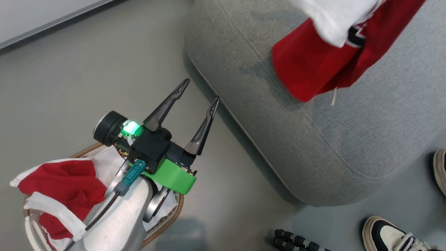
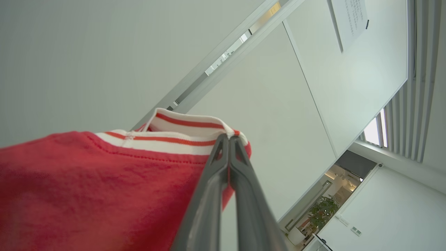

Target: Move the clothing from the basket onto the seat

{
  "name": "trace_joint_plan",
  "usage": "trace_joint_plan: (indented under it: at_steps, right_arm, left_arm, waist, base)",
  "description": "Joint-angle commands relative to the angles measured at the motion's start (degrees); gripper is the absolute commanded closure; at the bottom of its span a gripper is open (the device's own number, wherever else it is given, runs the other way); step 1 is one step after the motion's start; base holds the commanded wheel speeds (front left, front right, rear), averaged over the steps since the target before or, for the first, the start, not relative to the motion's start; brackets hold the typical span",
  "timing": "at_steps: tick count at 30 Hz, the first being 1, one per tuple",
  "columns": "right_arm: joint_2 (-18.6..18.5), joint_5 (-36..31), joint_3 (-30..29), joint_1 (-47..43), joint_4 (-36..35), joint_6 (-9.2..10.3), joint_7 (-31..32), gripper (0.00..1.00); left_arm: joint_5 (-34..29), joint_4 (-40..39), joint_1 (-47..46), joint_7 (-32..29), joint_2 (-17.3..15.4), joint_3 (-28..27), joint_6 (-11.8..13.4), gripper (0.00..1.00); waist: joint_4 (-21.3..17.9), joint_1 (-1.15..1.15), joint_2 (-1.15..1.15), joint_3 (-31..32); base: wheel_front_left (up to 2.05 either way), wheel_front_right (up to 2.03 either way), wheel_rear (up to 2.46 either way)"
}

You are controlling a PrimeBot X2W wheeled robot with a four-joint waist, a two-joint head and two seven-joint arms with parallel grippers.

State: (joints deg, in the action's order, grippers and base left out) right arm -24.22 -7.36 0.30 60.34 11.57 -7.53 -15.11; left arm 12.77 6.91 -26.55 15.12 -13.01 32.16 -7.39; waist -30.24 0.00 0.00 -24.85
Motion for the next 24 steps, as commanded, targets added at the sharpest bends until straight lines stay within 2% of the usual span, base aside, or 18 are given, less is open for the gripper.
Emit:
trace_joint_plan:
  at_steps: [1,7,10,17,24]
  right_arm:
    - [-1.1,-0.9,-1.4,2.2,1.3,0.08,-0.1,1.0]
    - [-4.9,-3.3,-7.2,7.1,5.5,0.08,0.0,1.0]
    - [-4.8,-3.8,-9.6,6.4,7.7,0.08,0.0,1.0]
    - [0.8,-3.6,-16.1,-2.3,13.8,0.08,0.0,1.0]
    - [7.6,-4.8,-21.7,-11.3,20.7,0.08,-0.1,1.0]
  left_arm:
    - [-0.7,-0.5,-1.4,0.1,-0.6,0.3,-0.1,0.0]
    - [-0.5,-1.4,-3.6,0.0,-1.5,1.5,-0.1,0.0]
    - [-0.5,-1.4,-4.7,0.1,-1.9,1.6,-0.1,0.0]
    - [-0.8,-0.9,-6.3,0.0,-2.8,2.0,-0.2,0.0]
    - [-0.6,0.0,-5.8,0.1,-3.6,1.9,-0.2,0.0]
  waist:
    - [2.9,0.0,0.0,-3.8]
    - [5.6,0.0,0.0,-7.5]
    - [6.7,0.0,0.0,-9.3]
    - [8.1,0.0,0.0,-13.2]
    - [8.6,0.0,0.0,-14.5]
  base:
    - [0.0,0.0,0.0]
    - [0.0,0.0,0.0]
    - [0.0,0.0,0.0]
    - [0.0,0.0,0.0]
    - [0.0,0.0,0.0]
